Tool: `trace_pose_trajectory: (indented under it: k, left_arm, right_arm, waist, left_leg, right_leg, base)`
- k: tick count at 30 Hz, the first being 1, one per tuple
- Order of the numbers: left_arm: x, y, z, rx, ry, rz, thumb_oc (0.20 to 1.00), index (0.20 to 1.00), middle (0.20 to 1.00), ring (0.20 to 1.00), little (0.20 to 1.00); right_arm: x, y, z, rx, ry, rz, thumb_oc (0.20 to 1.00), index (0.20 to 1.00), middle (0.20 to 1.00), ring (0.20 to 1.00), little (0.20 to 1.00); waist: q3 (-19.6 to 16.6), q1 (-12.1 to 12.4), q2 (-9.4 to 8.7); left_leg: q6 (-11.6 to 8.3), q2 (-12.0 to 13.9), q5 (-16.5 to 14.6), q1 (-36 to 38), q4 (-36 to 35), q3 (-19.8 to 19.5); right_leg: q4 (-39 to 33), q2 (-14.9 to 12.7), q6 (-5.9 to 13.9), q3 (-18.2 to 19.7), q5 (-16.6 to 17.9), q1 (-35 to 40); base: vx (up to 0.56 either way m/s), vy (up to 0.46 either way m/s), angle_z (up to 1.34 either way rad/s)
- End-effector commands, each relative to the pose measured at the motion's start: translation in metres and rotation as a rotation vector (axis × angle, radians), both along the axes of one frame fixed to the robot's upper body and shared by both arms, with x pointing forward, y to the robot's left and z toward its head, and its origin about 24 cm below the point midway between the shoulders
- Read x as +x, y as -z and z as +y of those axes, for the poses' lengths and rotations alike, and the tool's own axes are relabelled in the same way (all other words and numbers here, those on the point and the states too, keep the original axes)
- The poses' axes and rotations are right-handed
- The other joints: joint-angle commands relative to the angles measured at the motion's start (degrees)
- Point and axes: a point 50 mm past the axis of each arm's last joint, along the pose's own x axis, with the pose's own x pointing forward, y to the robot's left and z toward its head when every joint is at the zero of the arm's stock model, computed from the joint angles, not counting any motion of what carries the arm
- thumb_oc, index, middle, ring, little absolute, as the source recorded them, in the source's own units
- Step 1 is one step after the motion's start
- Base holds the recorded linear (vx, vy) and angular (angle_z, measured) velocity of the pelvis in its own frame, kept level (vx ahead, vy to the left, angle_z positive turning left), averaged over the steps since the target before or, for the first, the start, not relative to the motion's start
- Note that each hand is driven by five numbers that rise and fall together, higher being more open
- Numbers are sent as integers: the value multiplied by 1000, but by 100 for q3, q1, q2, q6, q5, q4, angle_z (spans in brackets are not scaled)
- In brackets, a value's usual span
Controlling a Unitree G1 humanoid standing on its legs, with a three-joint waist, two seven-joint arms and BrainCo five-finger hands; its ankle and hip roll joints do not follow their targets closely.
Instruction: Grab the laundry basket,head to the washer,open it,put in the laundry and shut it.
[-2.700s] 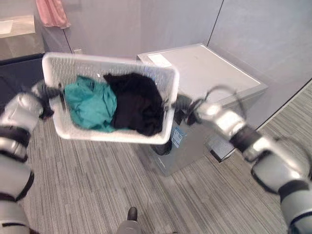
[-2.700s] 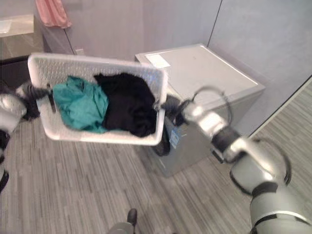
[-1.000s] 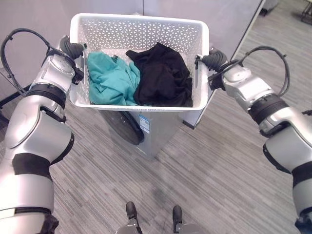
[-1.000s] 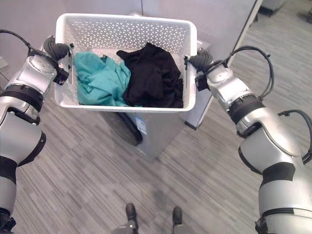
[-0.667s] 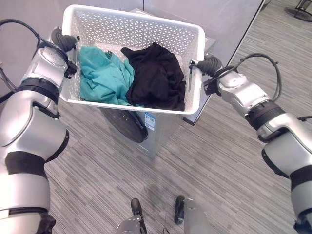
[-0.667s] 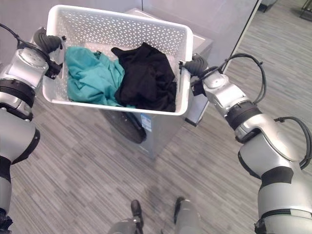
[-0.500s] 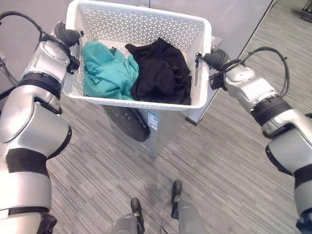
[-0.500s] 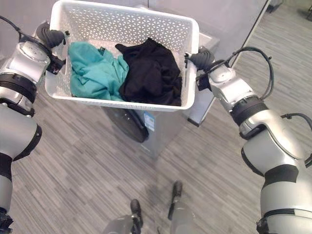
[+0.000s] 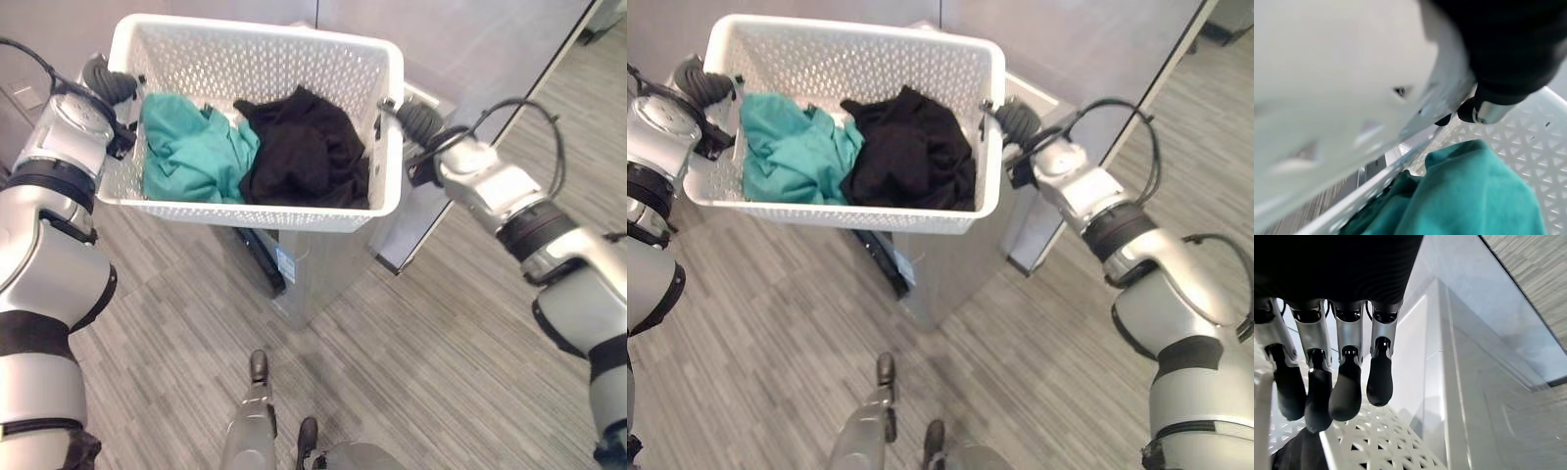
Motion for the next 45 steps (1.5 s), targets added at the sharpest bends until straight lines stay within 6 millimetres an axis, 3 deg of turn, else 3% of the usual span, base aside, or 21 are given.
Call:
trace_pose_trajectory:
  k: [1,6,13,16,17,20,22,23,25,28,30,35,45]
  left_arm:
    - [9,-63,-71,69,217,-231,200,200,200,200,200]
    - [8,-66,-69,50,209,-246,200,200,200,200,200]
    - [9,-69,-80,65,234,-265,200,200,200,200,200]
    - [9,-69,-84,66,249,-267,200,200,200,200,200]
    - [9,-71,-85,65,246,-274,200,200,200,200,200]
    - [8,-74,-84,63,238,-288,200,200,200,200,200]
    - [5,-84,-80,59,226,-307,200,200,200,200,200]
    - [4,-87,-79,59,222,-314,200,200,200,200,200]
    - [-1,-94,-70,37,199,-353,200,200,200,200,200]
    - [3,-82,-70,-10,218,-341,200,200,200,200,200]
    - [6,-73,-70,-18,213,-329,200,200,200,200,200]
    - [7,-76,-75,-71,203,-358,200,200,200,200,200]
    - [4,-81,-69,-89,142,-407,200,200,200,200,200]
  right_arm:
    - [-16,-49,26,98,-179,-208,200,200,200,200,200]
    - [-18,-53,26,111,-189,-225,200,200,200,200,200]
    - [-15,-61,21,123,-146,-242,200,200,200,200,200]
    - [-15,-63,20,121,-139,-249,200,200,200,200,200]
    - [-14,-67,17,124,-120,-255,200,200,200,200,200]
    - [-13,-69,20,116,-121,-265,200,200,200,200,200]
    - [-11,-67,14,109,-90,-261,200,200,200,200,200]
    - [-10,-67,13,103,-80,-260,200,200,200,200,200]
    - [-8,-64,15,87,-70,-260,200,200,200,200,200]
    - [-10,-45,9,95,-64,-222,200,200,200,200,200]
    - [-11,-37,12,108,-86,-207,200,200,200,200,200]
    - [-14,-39,19,128,-111,-228,200,200,200,200,200]
    - [-21,-46,47,134,-185,-288,200,200,200,200,200]
  waist:
    - [-353,-65,114]
    - [-408,-13,27]
    - [-406,13,-106]
    - [-415,16,-56]
    - [-326,-70,70]
    - [-187,-148,224]
    - [-127,-390,212]
    - [-115,-402,171]
    - [-40,-391,157]
    - [-106,-416,-30]
    - [-183,-493,34]
    - [-208,-678,190]
    - [-31,-783,411]
  left_leg:
    - [-232,102,159,507,152,-183]
    - [-57,-63,-186,594,277,137]
    - [84,-175,-381,640,303,203]
    - [191,-231,-287,900,-122,209]
    - [274,-214,-217,1097,-354,192]
    - [313,-117,-178,1253,-422,225]
    - [228,-195,-234,1467,-663,120]
    - [168,-202,-250,1469,-650,114]
    - [19,-70,-437,1534,-516,180]
    - [-91,50,-676,1661,-201,208]
    - [-199,162,-628,1639,-195,200]
    - [-389,374,-332,1555,-541,239]
    - [-485,378,-114,1177,-924,361]
  right_leg:
    - [-1176,-1006,547,-26,585,559]
    - [-1337,-1297,765,174,819,463]
    - [-1105,-1394,874,157,1001,335]
    - [-377,-1354,957,181,1227,-20]
    - [484,-1287,1007,295,1540,-491]
    - [1133,-1262,1010,28,1473,-771]
    - [151,-777,883,301,854,-956]
    - [-432,-827,823,312,951,-967]
    - [-1345,-1165,921,-107,1389,-1232]
    - [-1269,-1181,861,-14,1530,-996]
    - [-1533,-1104,813,-253,1615,-817]
    - [-1735,-911,760,-433,1567,-822]
    - [-1736,-961,842,-147,1734,-1547]
  base:
    - [241,203,-42]
    - [151,176,-30]
    - [93,83,-5]
    - [52,107,1]
    - [-12,126,-8]
    - [20,130,-3]
    - [178,-85,-13]
    - [165,-181,6]
    - [169,-228,14]
    - [249,-256,3]
    - [186,-222,30]
    - [73,-134,38]
    - [-11,27,-17]
